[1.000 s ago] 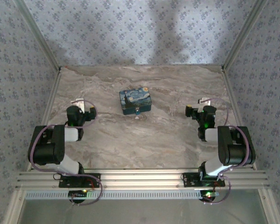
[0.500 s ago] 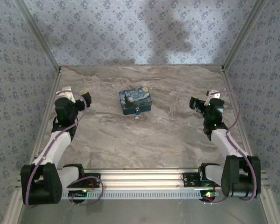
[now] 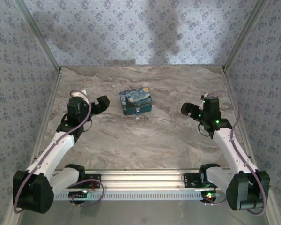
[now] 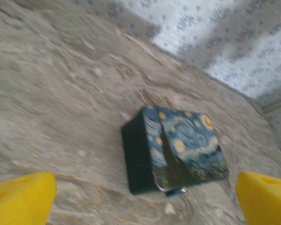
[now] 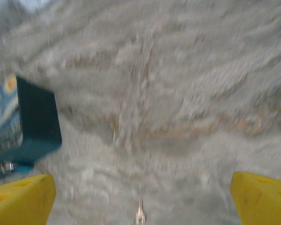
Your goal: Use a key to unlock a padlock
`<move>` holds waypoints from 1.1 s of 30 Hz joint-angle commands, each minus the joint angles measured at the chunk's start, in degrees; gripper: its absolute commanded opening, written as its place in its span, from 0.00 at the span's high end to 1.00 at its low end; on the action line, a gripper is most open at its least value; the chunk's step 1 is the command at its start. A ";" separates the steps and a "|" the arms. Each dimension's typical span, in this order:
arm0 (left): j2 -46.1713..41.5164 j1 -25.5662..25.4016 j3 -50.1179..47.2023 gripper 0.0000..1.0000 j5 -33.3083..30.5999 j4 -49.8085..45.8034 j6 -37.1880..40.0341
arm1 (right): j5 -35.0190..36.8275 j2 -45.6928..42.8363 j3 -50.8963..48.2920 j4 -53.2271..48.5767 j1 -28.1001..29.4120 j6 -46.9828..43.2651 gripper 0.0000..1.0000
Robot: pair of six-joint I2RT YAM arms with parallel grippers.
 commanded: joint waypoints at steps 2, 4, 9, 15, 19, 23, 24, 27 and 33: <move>2.33 -5.83 -0.48 0.02 -0.51 2.38 -3.76 | 0.52 1.13 -0.72 -9.23 5.56 1.64 0.09; 4.11 -7.92 -0.30 0.02 -0.91 4.08 -4.06 | 0.91 2.98 -1.04 -9.68 7.40 1.48 0.13; 8.30 -10.52 0.82 0.02 -0.83 7.04 -4.85 | 1.46 12.29 2.69 -12.59 11.15 -0.77 0.26; 9.13 -11.47 1.25 0.02 -1.17 7.43 -4.50 | 1.85 23.00 8.22 -16.65 13.59 -2.63 0.43; 8.43 -11.59 0.87 0.02 -1.62 7.46 -4.50 | 2.48 25.81 8.87 -15.26 14.33 -2.50 0.50; 8.38 -11.58 0.70 0.02 -1.71 7.27 -4.46 | 3.04 27.46 9.67 -14.47 14.43 -2.49 0.53; 8.30 -11.60 0.77 0.02 -1.71 7.19 -4.50 | 3.27 28.06 10.13 -14.50 14.41 -2.61 0.55; 8.11 -11.61 0.75 0.02 -1.80 7.10 -4.47 | 3.97 29.56 11.05 -14.99 14.52 -3.01 0.59; 7.72 -11.55 0.69 0.02 -2.03 6.74 -4.45 | 3.72 31.35 11.33 -14.42 14.58 -3.10 0.65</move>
